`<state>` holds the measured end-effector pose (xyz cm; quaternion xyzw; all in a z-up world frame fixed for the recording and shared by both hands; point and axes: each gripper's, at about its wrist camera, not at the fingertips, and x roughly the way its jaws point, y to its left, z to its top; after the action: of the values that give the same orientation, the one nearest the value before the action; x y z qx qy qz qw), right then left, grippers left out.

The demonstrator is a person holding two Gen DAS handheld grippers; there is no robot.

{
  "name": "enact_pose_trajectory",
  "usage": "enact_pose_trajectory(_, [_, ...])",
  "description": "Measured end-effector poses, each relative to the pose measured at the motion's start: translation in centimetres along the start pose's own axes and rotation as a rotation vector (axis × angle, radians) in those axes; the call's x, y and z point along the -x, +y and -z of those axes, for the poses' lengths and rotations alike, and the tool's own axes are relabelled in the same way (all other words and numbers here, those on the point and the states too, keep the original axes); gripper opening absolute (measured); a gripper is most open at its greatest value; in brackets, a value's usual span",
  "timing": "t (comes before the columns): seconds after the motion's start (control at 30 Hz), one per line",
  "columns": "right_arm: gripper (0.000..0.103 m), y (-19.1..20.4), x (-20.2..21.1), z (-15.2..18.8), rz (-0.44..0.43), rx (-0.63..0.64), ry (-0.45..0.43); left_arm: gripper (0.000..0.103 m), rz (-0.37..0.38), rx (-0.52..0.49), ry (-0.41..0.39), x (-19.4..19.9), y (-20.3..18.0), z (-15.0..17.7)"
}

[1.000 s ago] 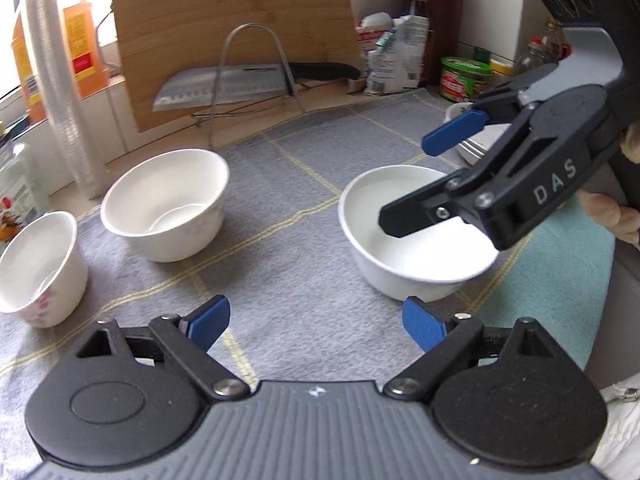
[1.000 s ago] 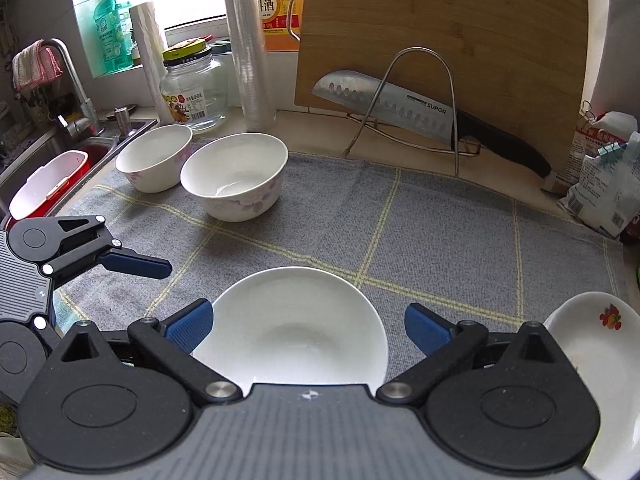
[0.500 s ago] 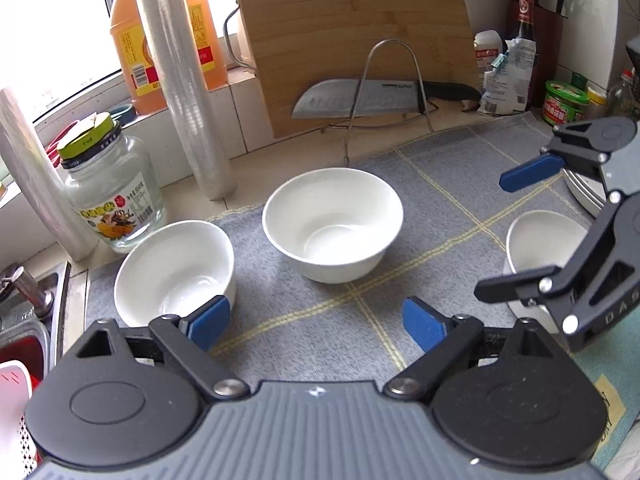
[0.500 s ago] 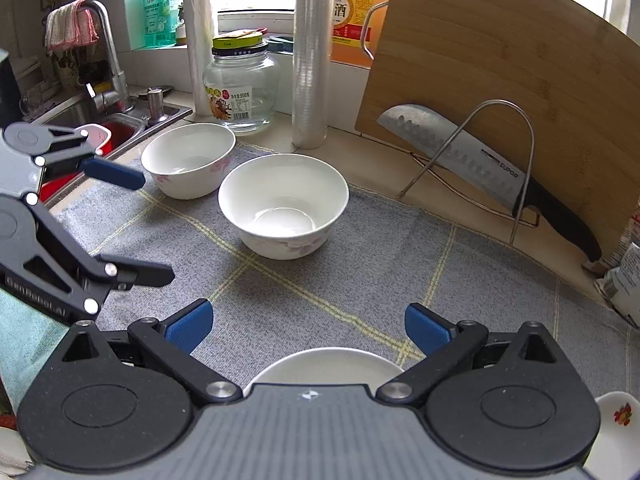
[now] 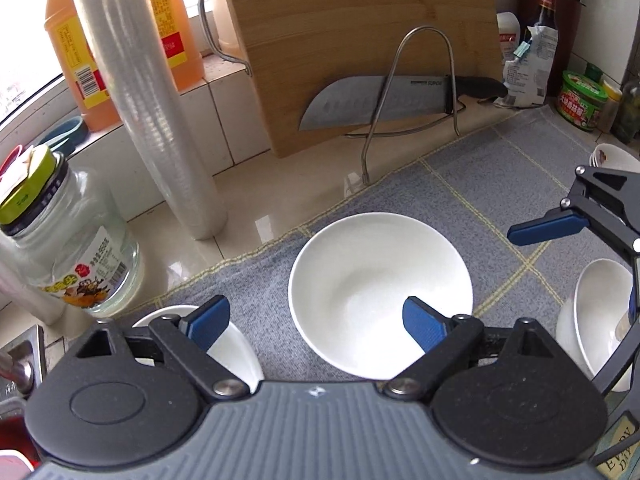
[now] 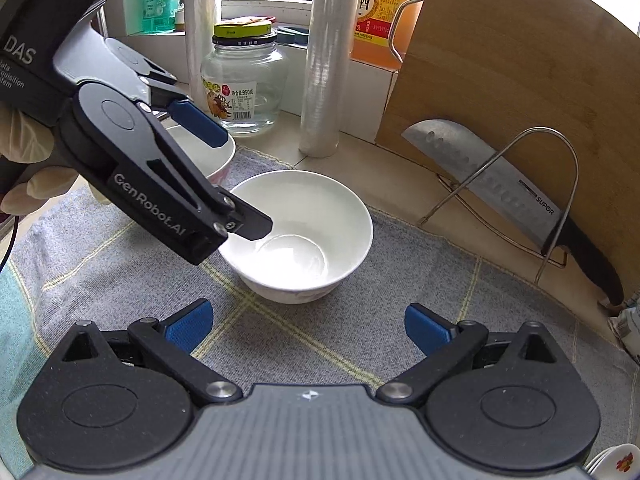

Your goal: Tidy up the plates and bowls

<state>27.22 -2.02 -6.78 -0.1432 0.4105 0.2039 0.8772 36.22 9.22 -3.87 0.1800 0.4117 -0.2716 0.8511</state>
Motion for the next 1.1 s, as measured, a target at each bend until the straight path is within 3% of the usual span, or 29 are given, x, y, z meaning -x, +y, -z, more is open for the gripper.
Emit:
enact_pose_trajectory(0.3, [0.103, 1.0, -1.9, -1.0, 0.02, 0.053, 0.016, 0.089, 0.121, -0.003, 0.026, -1.8, 1.2, -1.5])
enact_pose_trajectory(0.63, [0.103, 1.3, -3.4, -1.8, 0.025, 0.065, 0.023, 0.078, 0.211, -0.011, 0.059, -2.6, 1.5, -2.0])
enact_pose_trajectory(1.1, [0.094, 1.0, -3.7, -2.3, 0.006, 0.052, -0.002, 0.066, 0.235, -0.022, 0.09, -3.0, 1.5, -2.5])
